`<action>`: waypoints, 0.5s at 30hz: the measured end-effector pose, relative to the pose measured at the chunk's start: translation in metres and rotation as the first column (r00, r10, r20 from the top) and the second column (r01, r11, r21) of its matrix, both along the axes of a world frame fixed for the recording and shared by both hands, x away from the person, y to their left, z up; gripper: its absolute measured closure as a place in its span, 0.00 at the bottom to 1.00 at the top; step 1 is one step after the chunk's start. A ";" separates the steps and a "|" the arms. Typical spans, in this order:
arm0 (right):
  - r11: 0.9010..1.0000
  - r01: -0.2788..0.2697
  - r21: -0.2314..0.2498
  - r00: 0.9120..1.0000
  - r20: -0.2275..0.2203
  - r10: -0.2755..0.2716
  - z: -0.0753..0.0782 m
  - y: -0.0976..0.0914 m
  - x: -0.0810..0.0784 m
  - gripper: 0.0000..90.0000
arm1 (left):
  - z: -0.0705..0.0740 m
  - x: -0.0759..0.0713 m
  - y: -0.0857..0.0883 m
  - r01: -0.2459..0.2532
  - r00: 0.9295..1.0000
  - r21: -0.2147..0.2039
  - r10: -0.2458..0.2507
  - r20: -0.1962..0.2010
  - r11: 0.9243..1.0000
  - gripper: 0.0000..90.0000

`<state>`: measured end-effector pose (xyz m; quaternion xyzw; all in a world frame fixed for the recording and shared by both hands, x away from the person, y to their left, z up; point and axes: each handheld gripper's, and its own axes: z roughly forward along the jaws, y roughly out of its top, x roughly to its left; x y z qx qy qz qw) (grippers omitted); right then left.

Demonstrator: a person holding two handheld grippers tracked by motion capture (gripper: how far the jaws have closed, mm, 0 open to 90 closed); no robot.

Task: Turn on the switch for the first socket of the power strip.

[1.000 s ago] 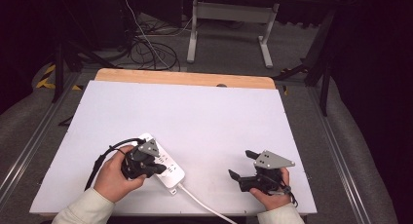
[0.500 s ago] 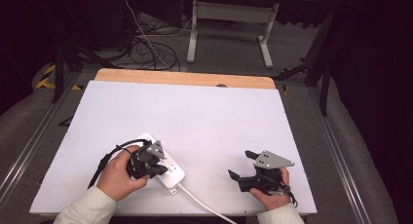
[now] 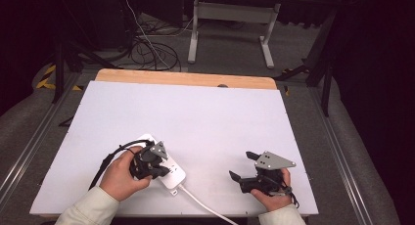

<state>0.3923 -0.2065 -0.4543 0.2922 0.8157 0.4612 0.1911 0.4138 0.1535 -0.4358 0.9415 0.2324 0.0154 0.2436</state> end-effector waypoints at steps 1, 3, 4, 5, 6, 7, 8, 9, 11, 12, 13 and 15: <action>1.000 0.000 0.000 1.000 0.000 0.000 0.000 0.000 0.000 0.15 | 0.000 0.000 0.000 0.000 1.000 0.000 0.000 0.000 1.000 1.00; 1.000 0.000 0.000 1.000 0.000 0.000 0.000 0.000 0.000 0.15 | 0.000 -0.001 0.000 -0.004 1.000 0.002 0.004 0.002 1.000 1.00; 1.000 0.000 0.000 1.000 0.000 0.000 0.000 0.000 0.000 0.15 | 0.000 0.000 0.000 -0.003 1.000 0.001 0.003 0.001 1.000 1.00; 1.000 0.000 0.000 1.000 0.000 0.000 0.000 0.000 0.000 0.15 | 0.000 0.000 0.000 -0.009 1.000 0.000 0.009 -0.002 1.000 1.00; 1.000 -0.001 -0.001 1.000 0.000 0.001 0.000 0.000 0.000 0.15 | 0.000 0.001 0.000 -0.011 1.000 0.002 0.011 -0.005 1.000 1.00; 1.000 -0.001 -0.001 1.000 0.000 0.001 0.000 0.000 0.000 0.15 | -0.001 0.000 0.000 -0.013 1.000 0.001 0.013 -0.007 1.000 1.00; 1.000 -0.002 0.000 1.000 -0.001 0.002 0.000 0.000 0.000 0.15 | -0.001 0.000 0.000 -0.021 1.000 -0.002 0.021 -0.009 1.000 1.00; 1.000 -0.003 0.001 1.000 -0.002 0.003 0.000 0.001 0.000 0.15 | -0.001 0.000 0.000 -0.020 1.000 -0.003 0.020 -0.009 1.000 1.00; 1.000 -0.003 0.002 1.000 -0.002 0.003 0.000 0.001 0.000 0.15 | -0.002 0.000 0.000 -0.023 1.000 -0.002 0.023 -0.008 1.000 1.00; 1.000 -0.003 0.003 1.000 -0.002 0.003 0.000 0.001 0.000 0.15 | -0.002 0.000 0.000 -0.025 1.000 -0.003 0.025 -0.009 1.000 1.00; 1.000 -0.003 0.003 1.000 -0.002 0.003 0.000 0.001 0.000 0.15 | -0.002 0.000 0.000 -0.027 1.000 -0.004 0.027 -0.010 1.000 1.00; 1.000 -0.001 0.002 1.000 -0.002 0.001 0.000 0.000 0.000 0.15 | -0.002 0.000 0.000 -0.033 0.999 -0.004 0.033 -0.003 0.999 1.00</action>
